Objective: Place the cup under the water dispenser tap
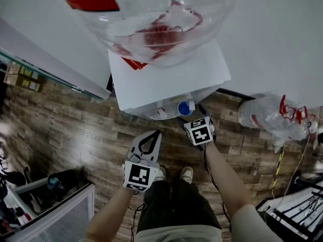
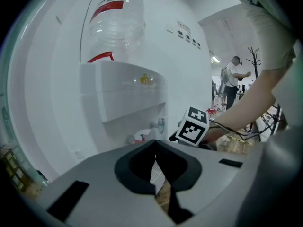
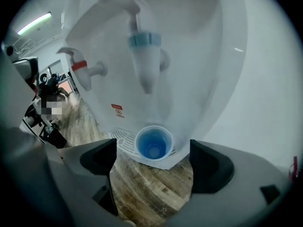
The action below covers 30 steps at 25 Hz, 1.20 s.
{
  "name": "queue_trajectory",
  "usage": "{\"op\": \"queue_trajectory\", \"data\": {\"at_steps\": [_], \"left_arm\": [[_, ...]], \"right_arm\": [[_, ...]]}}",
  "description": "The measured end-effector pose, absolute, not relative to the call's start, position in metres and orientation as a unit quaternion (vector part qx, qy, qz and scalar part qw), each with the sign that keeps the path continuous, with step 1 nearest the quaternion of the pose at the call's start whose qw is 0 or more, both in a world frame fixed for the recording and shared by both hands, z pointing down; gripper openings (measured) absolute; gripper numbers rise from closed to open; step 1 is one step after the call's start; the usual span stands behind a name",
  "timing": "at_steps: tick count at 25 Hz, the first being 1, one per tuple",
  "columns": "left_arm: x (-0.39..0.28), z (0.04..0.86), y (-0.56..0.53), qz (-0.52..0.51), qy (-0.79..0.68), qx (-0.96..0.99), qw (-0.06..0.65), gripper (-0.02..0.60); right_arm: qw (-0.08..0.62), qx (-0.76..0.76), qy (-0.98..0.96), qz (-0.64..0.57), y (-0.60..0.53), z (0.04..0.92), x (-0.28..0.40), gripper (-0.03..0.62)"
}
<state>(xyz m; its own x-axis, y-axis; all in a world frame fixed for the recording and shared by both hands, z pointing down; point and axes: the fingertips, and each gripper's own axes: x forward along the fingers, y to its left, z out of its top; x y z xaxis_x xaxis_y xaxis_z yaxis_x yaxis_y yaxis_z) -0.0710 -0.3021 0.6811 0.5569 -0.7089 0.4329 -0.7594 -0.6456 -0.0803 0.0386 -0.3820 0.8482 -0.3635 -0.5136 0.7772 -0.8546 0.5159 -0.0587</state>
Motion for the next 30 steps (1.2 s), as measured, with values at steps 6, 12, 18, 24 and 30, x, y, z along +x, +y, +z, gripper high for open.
{"op": "queue_trajectory", "data": {"at_steps": [6,12,18,24,30], "left_arm": [[-0.067,0.633,-0.296,0.218,-0.419,0.880,0.055,0.006],[-0.065,0.573,-0.286,0.218,-0.418,0.881,0.043,0.008],[-0.061,0.514,-0.269,0.214,-0.417,0.883,0.029,0.008],[-0.057,0.457,-0.254,0.204,-0.418,0.885,0.020,0.008],[-0.052,0.395,-0.239,0.179,-0.419,0.890,0.008,0.008]], "right_arm": [[0.337,0.454,-0.791,0.234,-0.363,0.770,0.055,0.353],[0.293,0.478,-0.802,0.209,-0.342,0.667,0.067,0.252],[0.257,0.486,-0.813,0.190,-0.313,0.577,0.081,0.194],[0.231,0.478,-0.832,0.163,-0.283,0.492,0.086,0.135],[0.198,0.477,-0.845,0.138,-0.259,0.420,0.094,0.114]]}}
